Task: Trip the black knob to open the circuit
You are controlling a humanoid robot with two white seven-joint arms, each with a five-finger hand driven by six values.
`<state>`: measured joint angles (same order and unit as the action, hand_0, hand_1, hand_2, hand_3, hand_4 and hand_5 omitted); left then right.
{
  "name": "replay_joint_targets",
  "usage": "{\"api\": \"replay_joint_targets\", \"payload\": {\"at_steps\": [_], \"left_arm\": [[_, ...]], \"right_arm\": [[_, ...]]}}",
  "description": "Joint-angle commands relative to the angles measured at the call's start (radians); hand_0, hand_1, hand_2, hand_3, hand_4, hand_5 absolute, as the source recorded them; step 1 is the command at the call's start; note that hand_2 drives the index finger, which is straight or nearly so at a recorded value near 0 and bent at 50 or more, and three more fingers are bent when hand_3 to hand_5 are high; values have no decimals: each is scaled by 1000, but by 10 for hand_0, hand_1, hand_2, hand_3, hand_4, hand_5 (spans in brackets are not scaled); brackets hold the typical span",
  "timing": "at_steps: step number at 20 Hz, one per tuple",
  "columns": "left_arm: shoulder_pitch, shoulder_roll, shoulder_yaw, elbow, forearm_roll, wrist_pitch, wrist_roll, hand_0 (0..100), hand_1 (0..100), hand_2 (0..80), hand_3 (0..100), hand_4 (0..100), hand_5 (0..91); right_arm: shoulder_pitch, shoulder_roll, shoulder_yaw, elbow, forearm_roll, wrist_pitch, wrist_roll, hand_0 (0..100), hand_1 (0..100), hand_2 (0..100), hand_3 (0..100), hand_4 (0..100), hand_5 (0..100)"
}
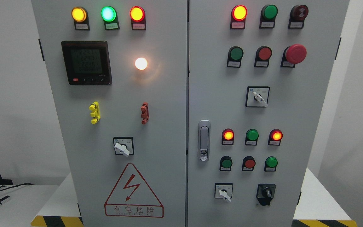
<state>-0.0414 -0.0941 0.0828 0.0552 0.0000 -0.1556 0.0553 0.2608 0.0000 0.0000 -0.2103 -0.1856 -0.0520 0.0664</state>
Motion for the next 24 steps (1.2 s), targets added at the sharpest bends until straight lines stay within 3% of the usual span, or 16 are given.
{"api": "replay_joint_targets", "payload": {"at_steps": [1,15,21,24], "left_arm": [[0,-1,0,0,-31,-1,0,120,389,0,0,0,0],[0,-1,0,0,-31,-1,0,120,389,0,0,0,0],[0,-1,0,0,-31,-1,0,120,389,0,0,0,0],[0,-1,0,0,-31,-1,0,120,389,0,0,0,0]], "right_arm": [[0,31,9,0,0,-2,0,17,58,55,157,98,103],[14,32,8,-61,0,-2,4,18,64,68,172,113,119],[156,20,-5,-472,-3,11,4,18,131,120,235,178,189],[221,17,-44,-677,-3,18,9,19,160,142,263,205,211]]}}
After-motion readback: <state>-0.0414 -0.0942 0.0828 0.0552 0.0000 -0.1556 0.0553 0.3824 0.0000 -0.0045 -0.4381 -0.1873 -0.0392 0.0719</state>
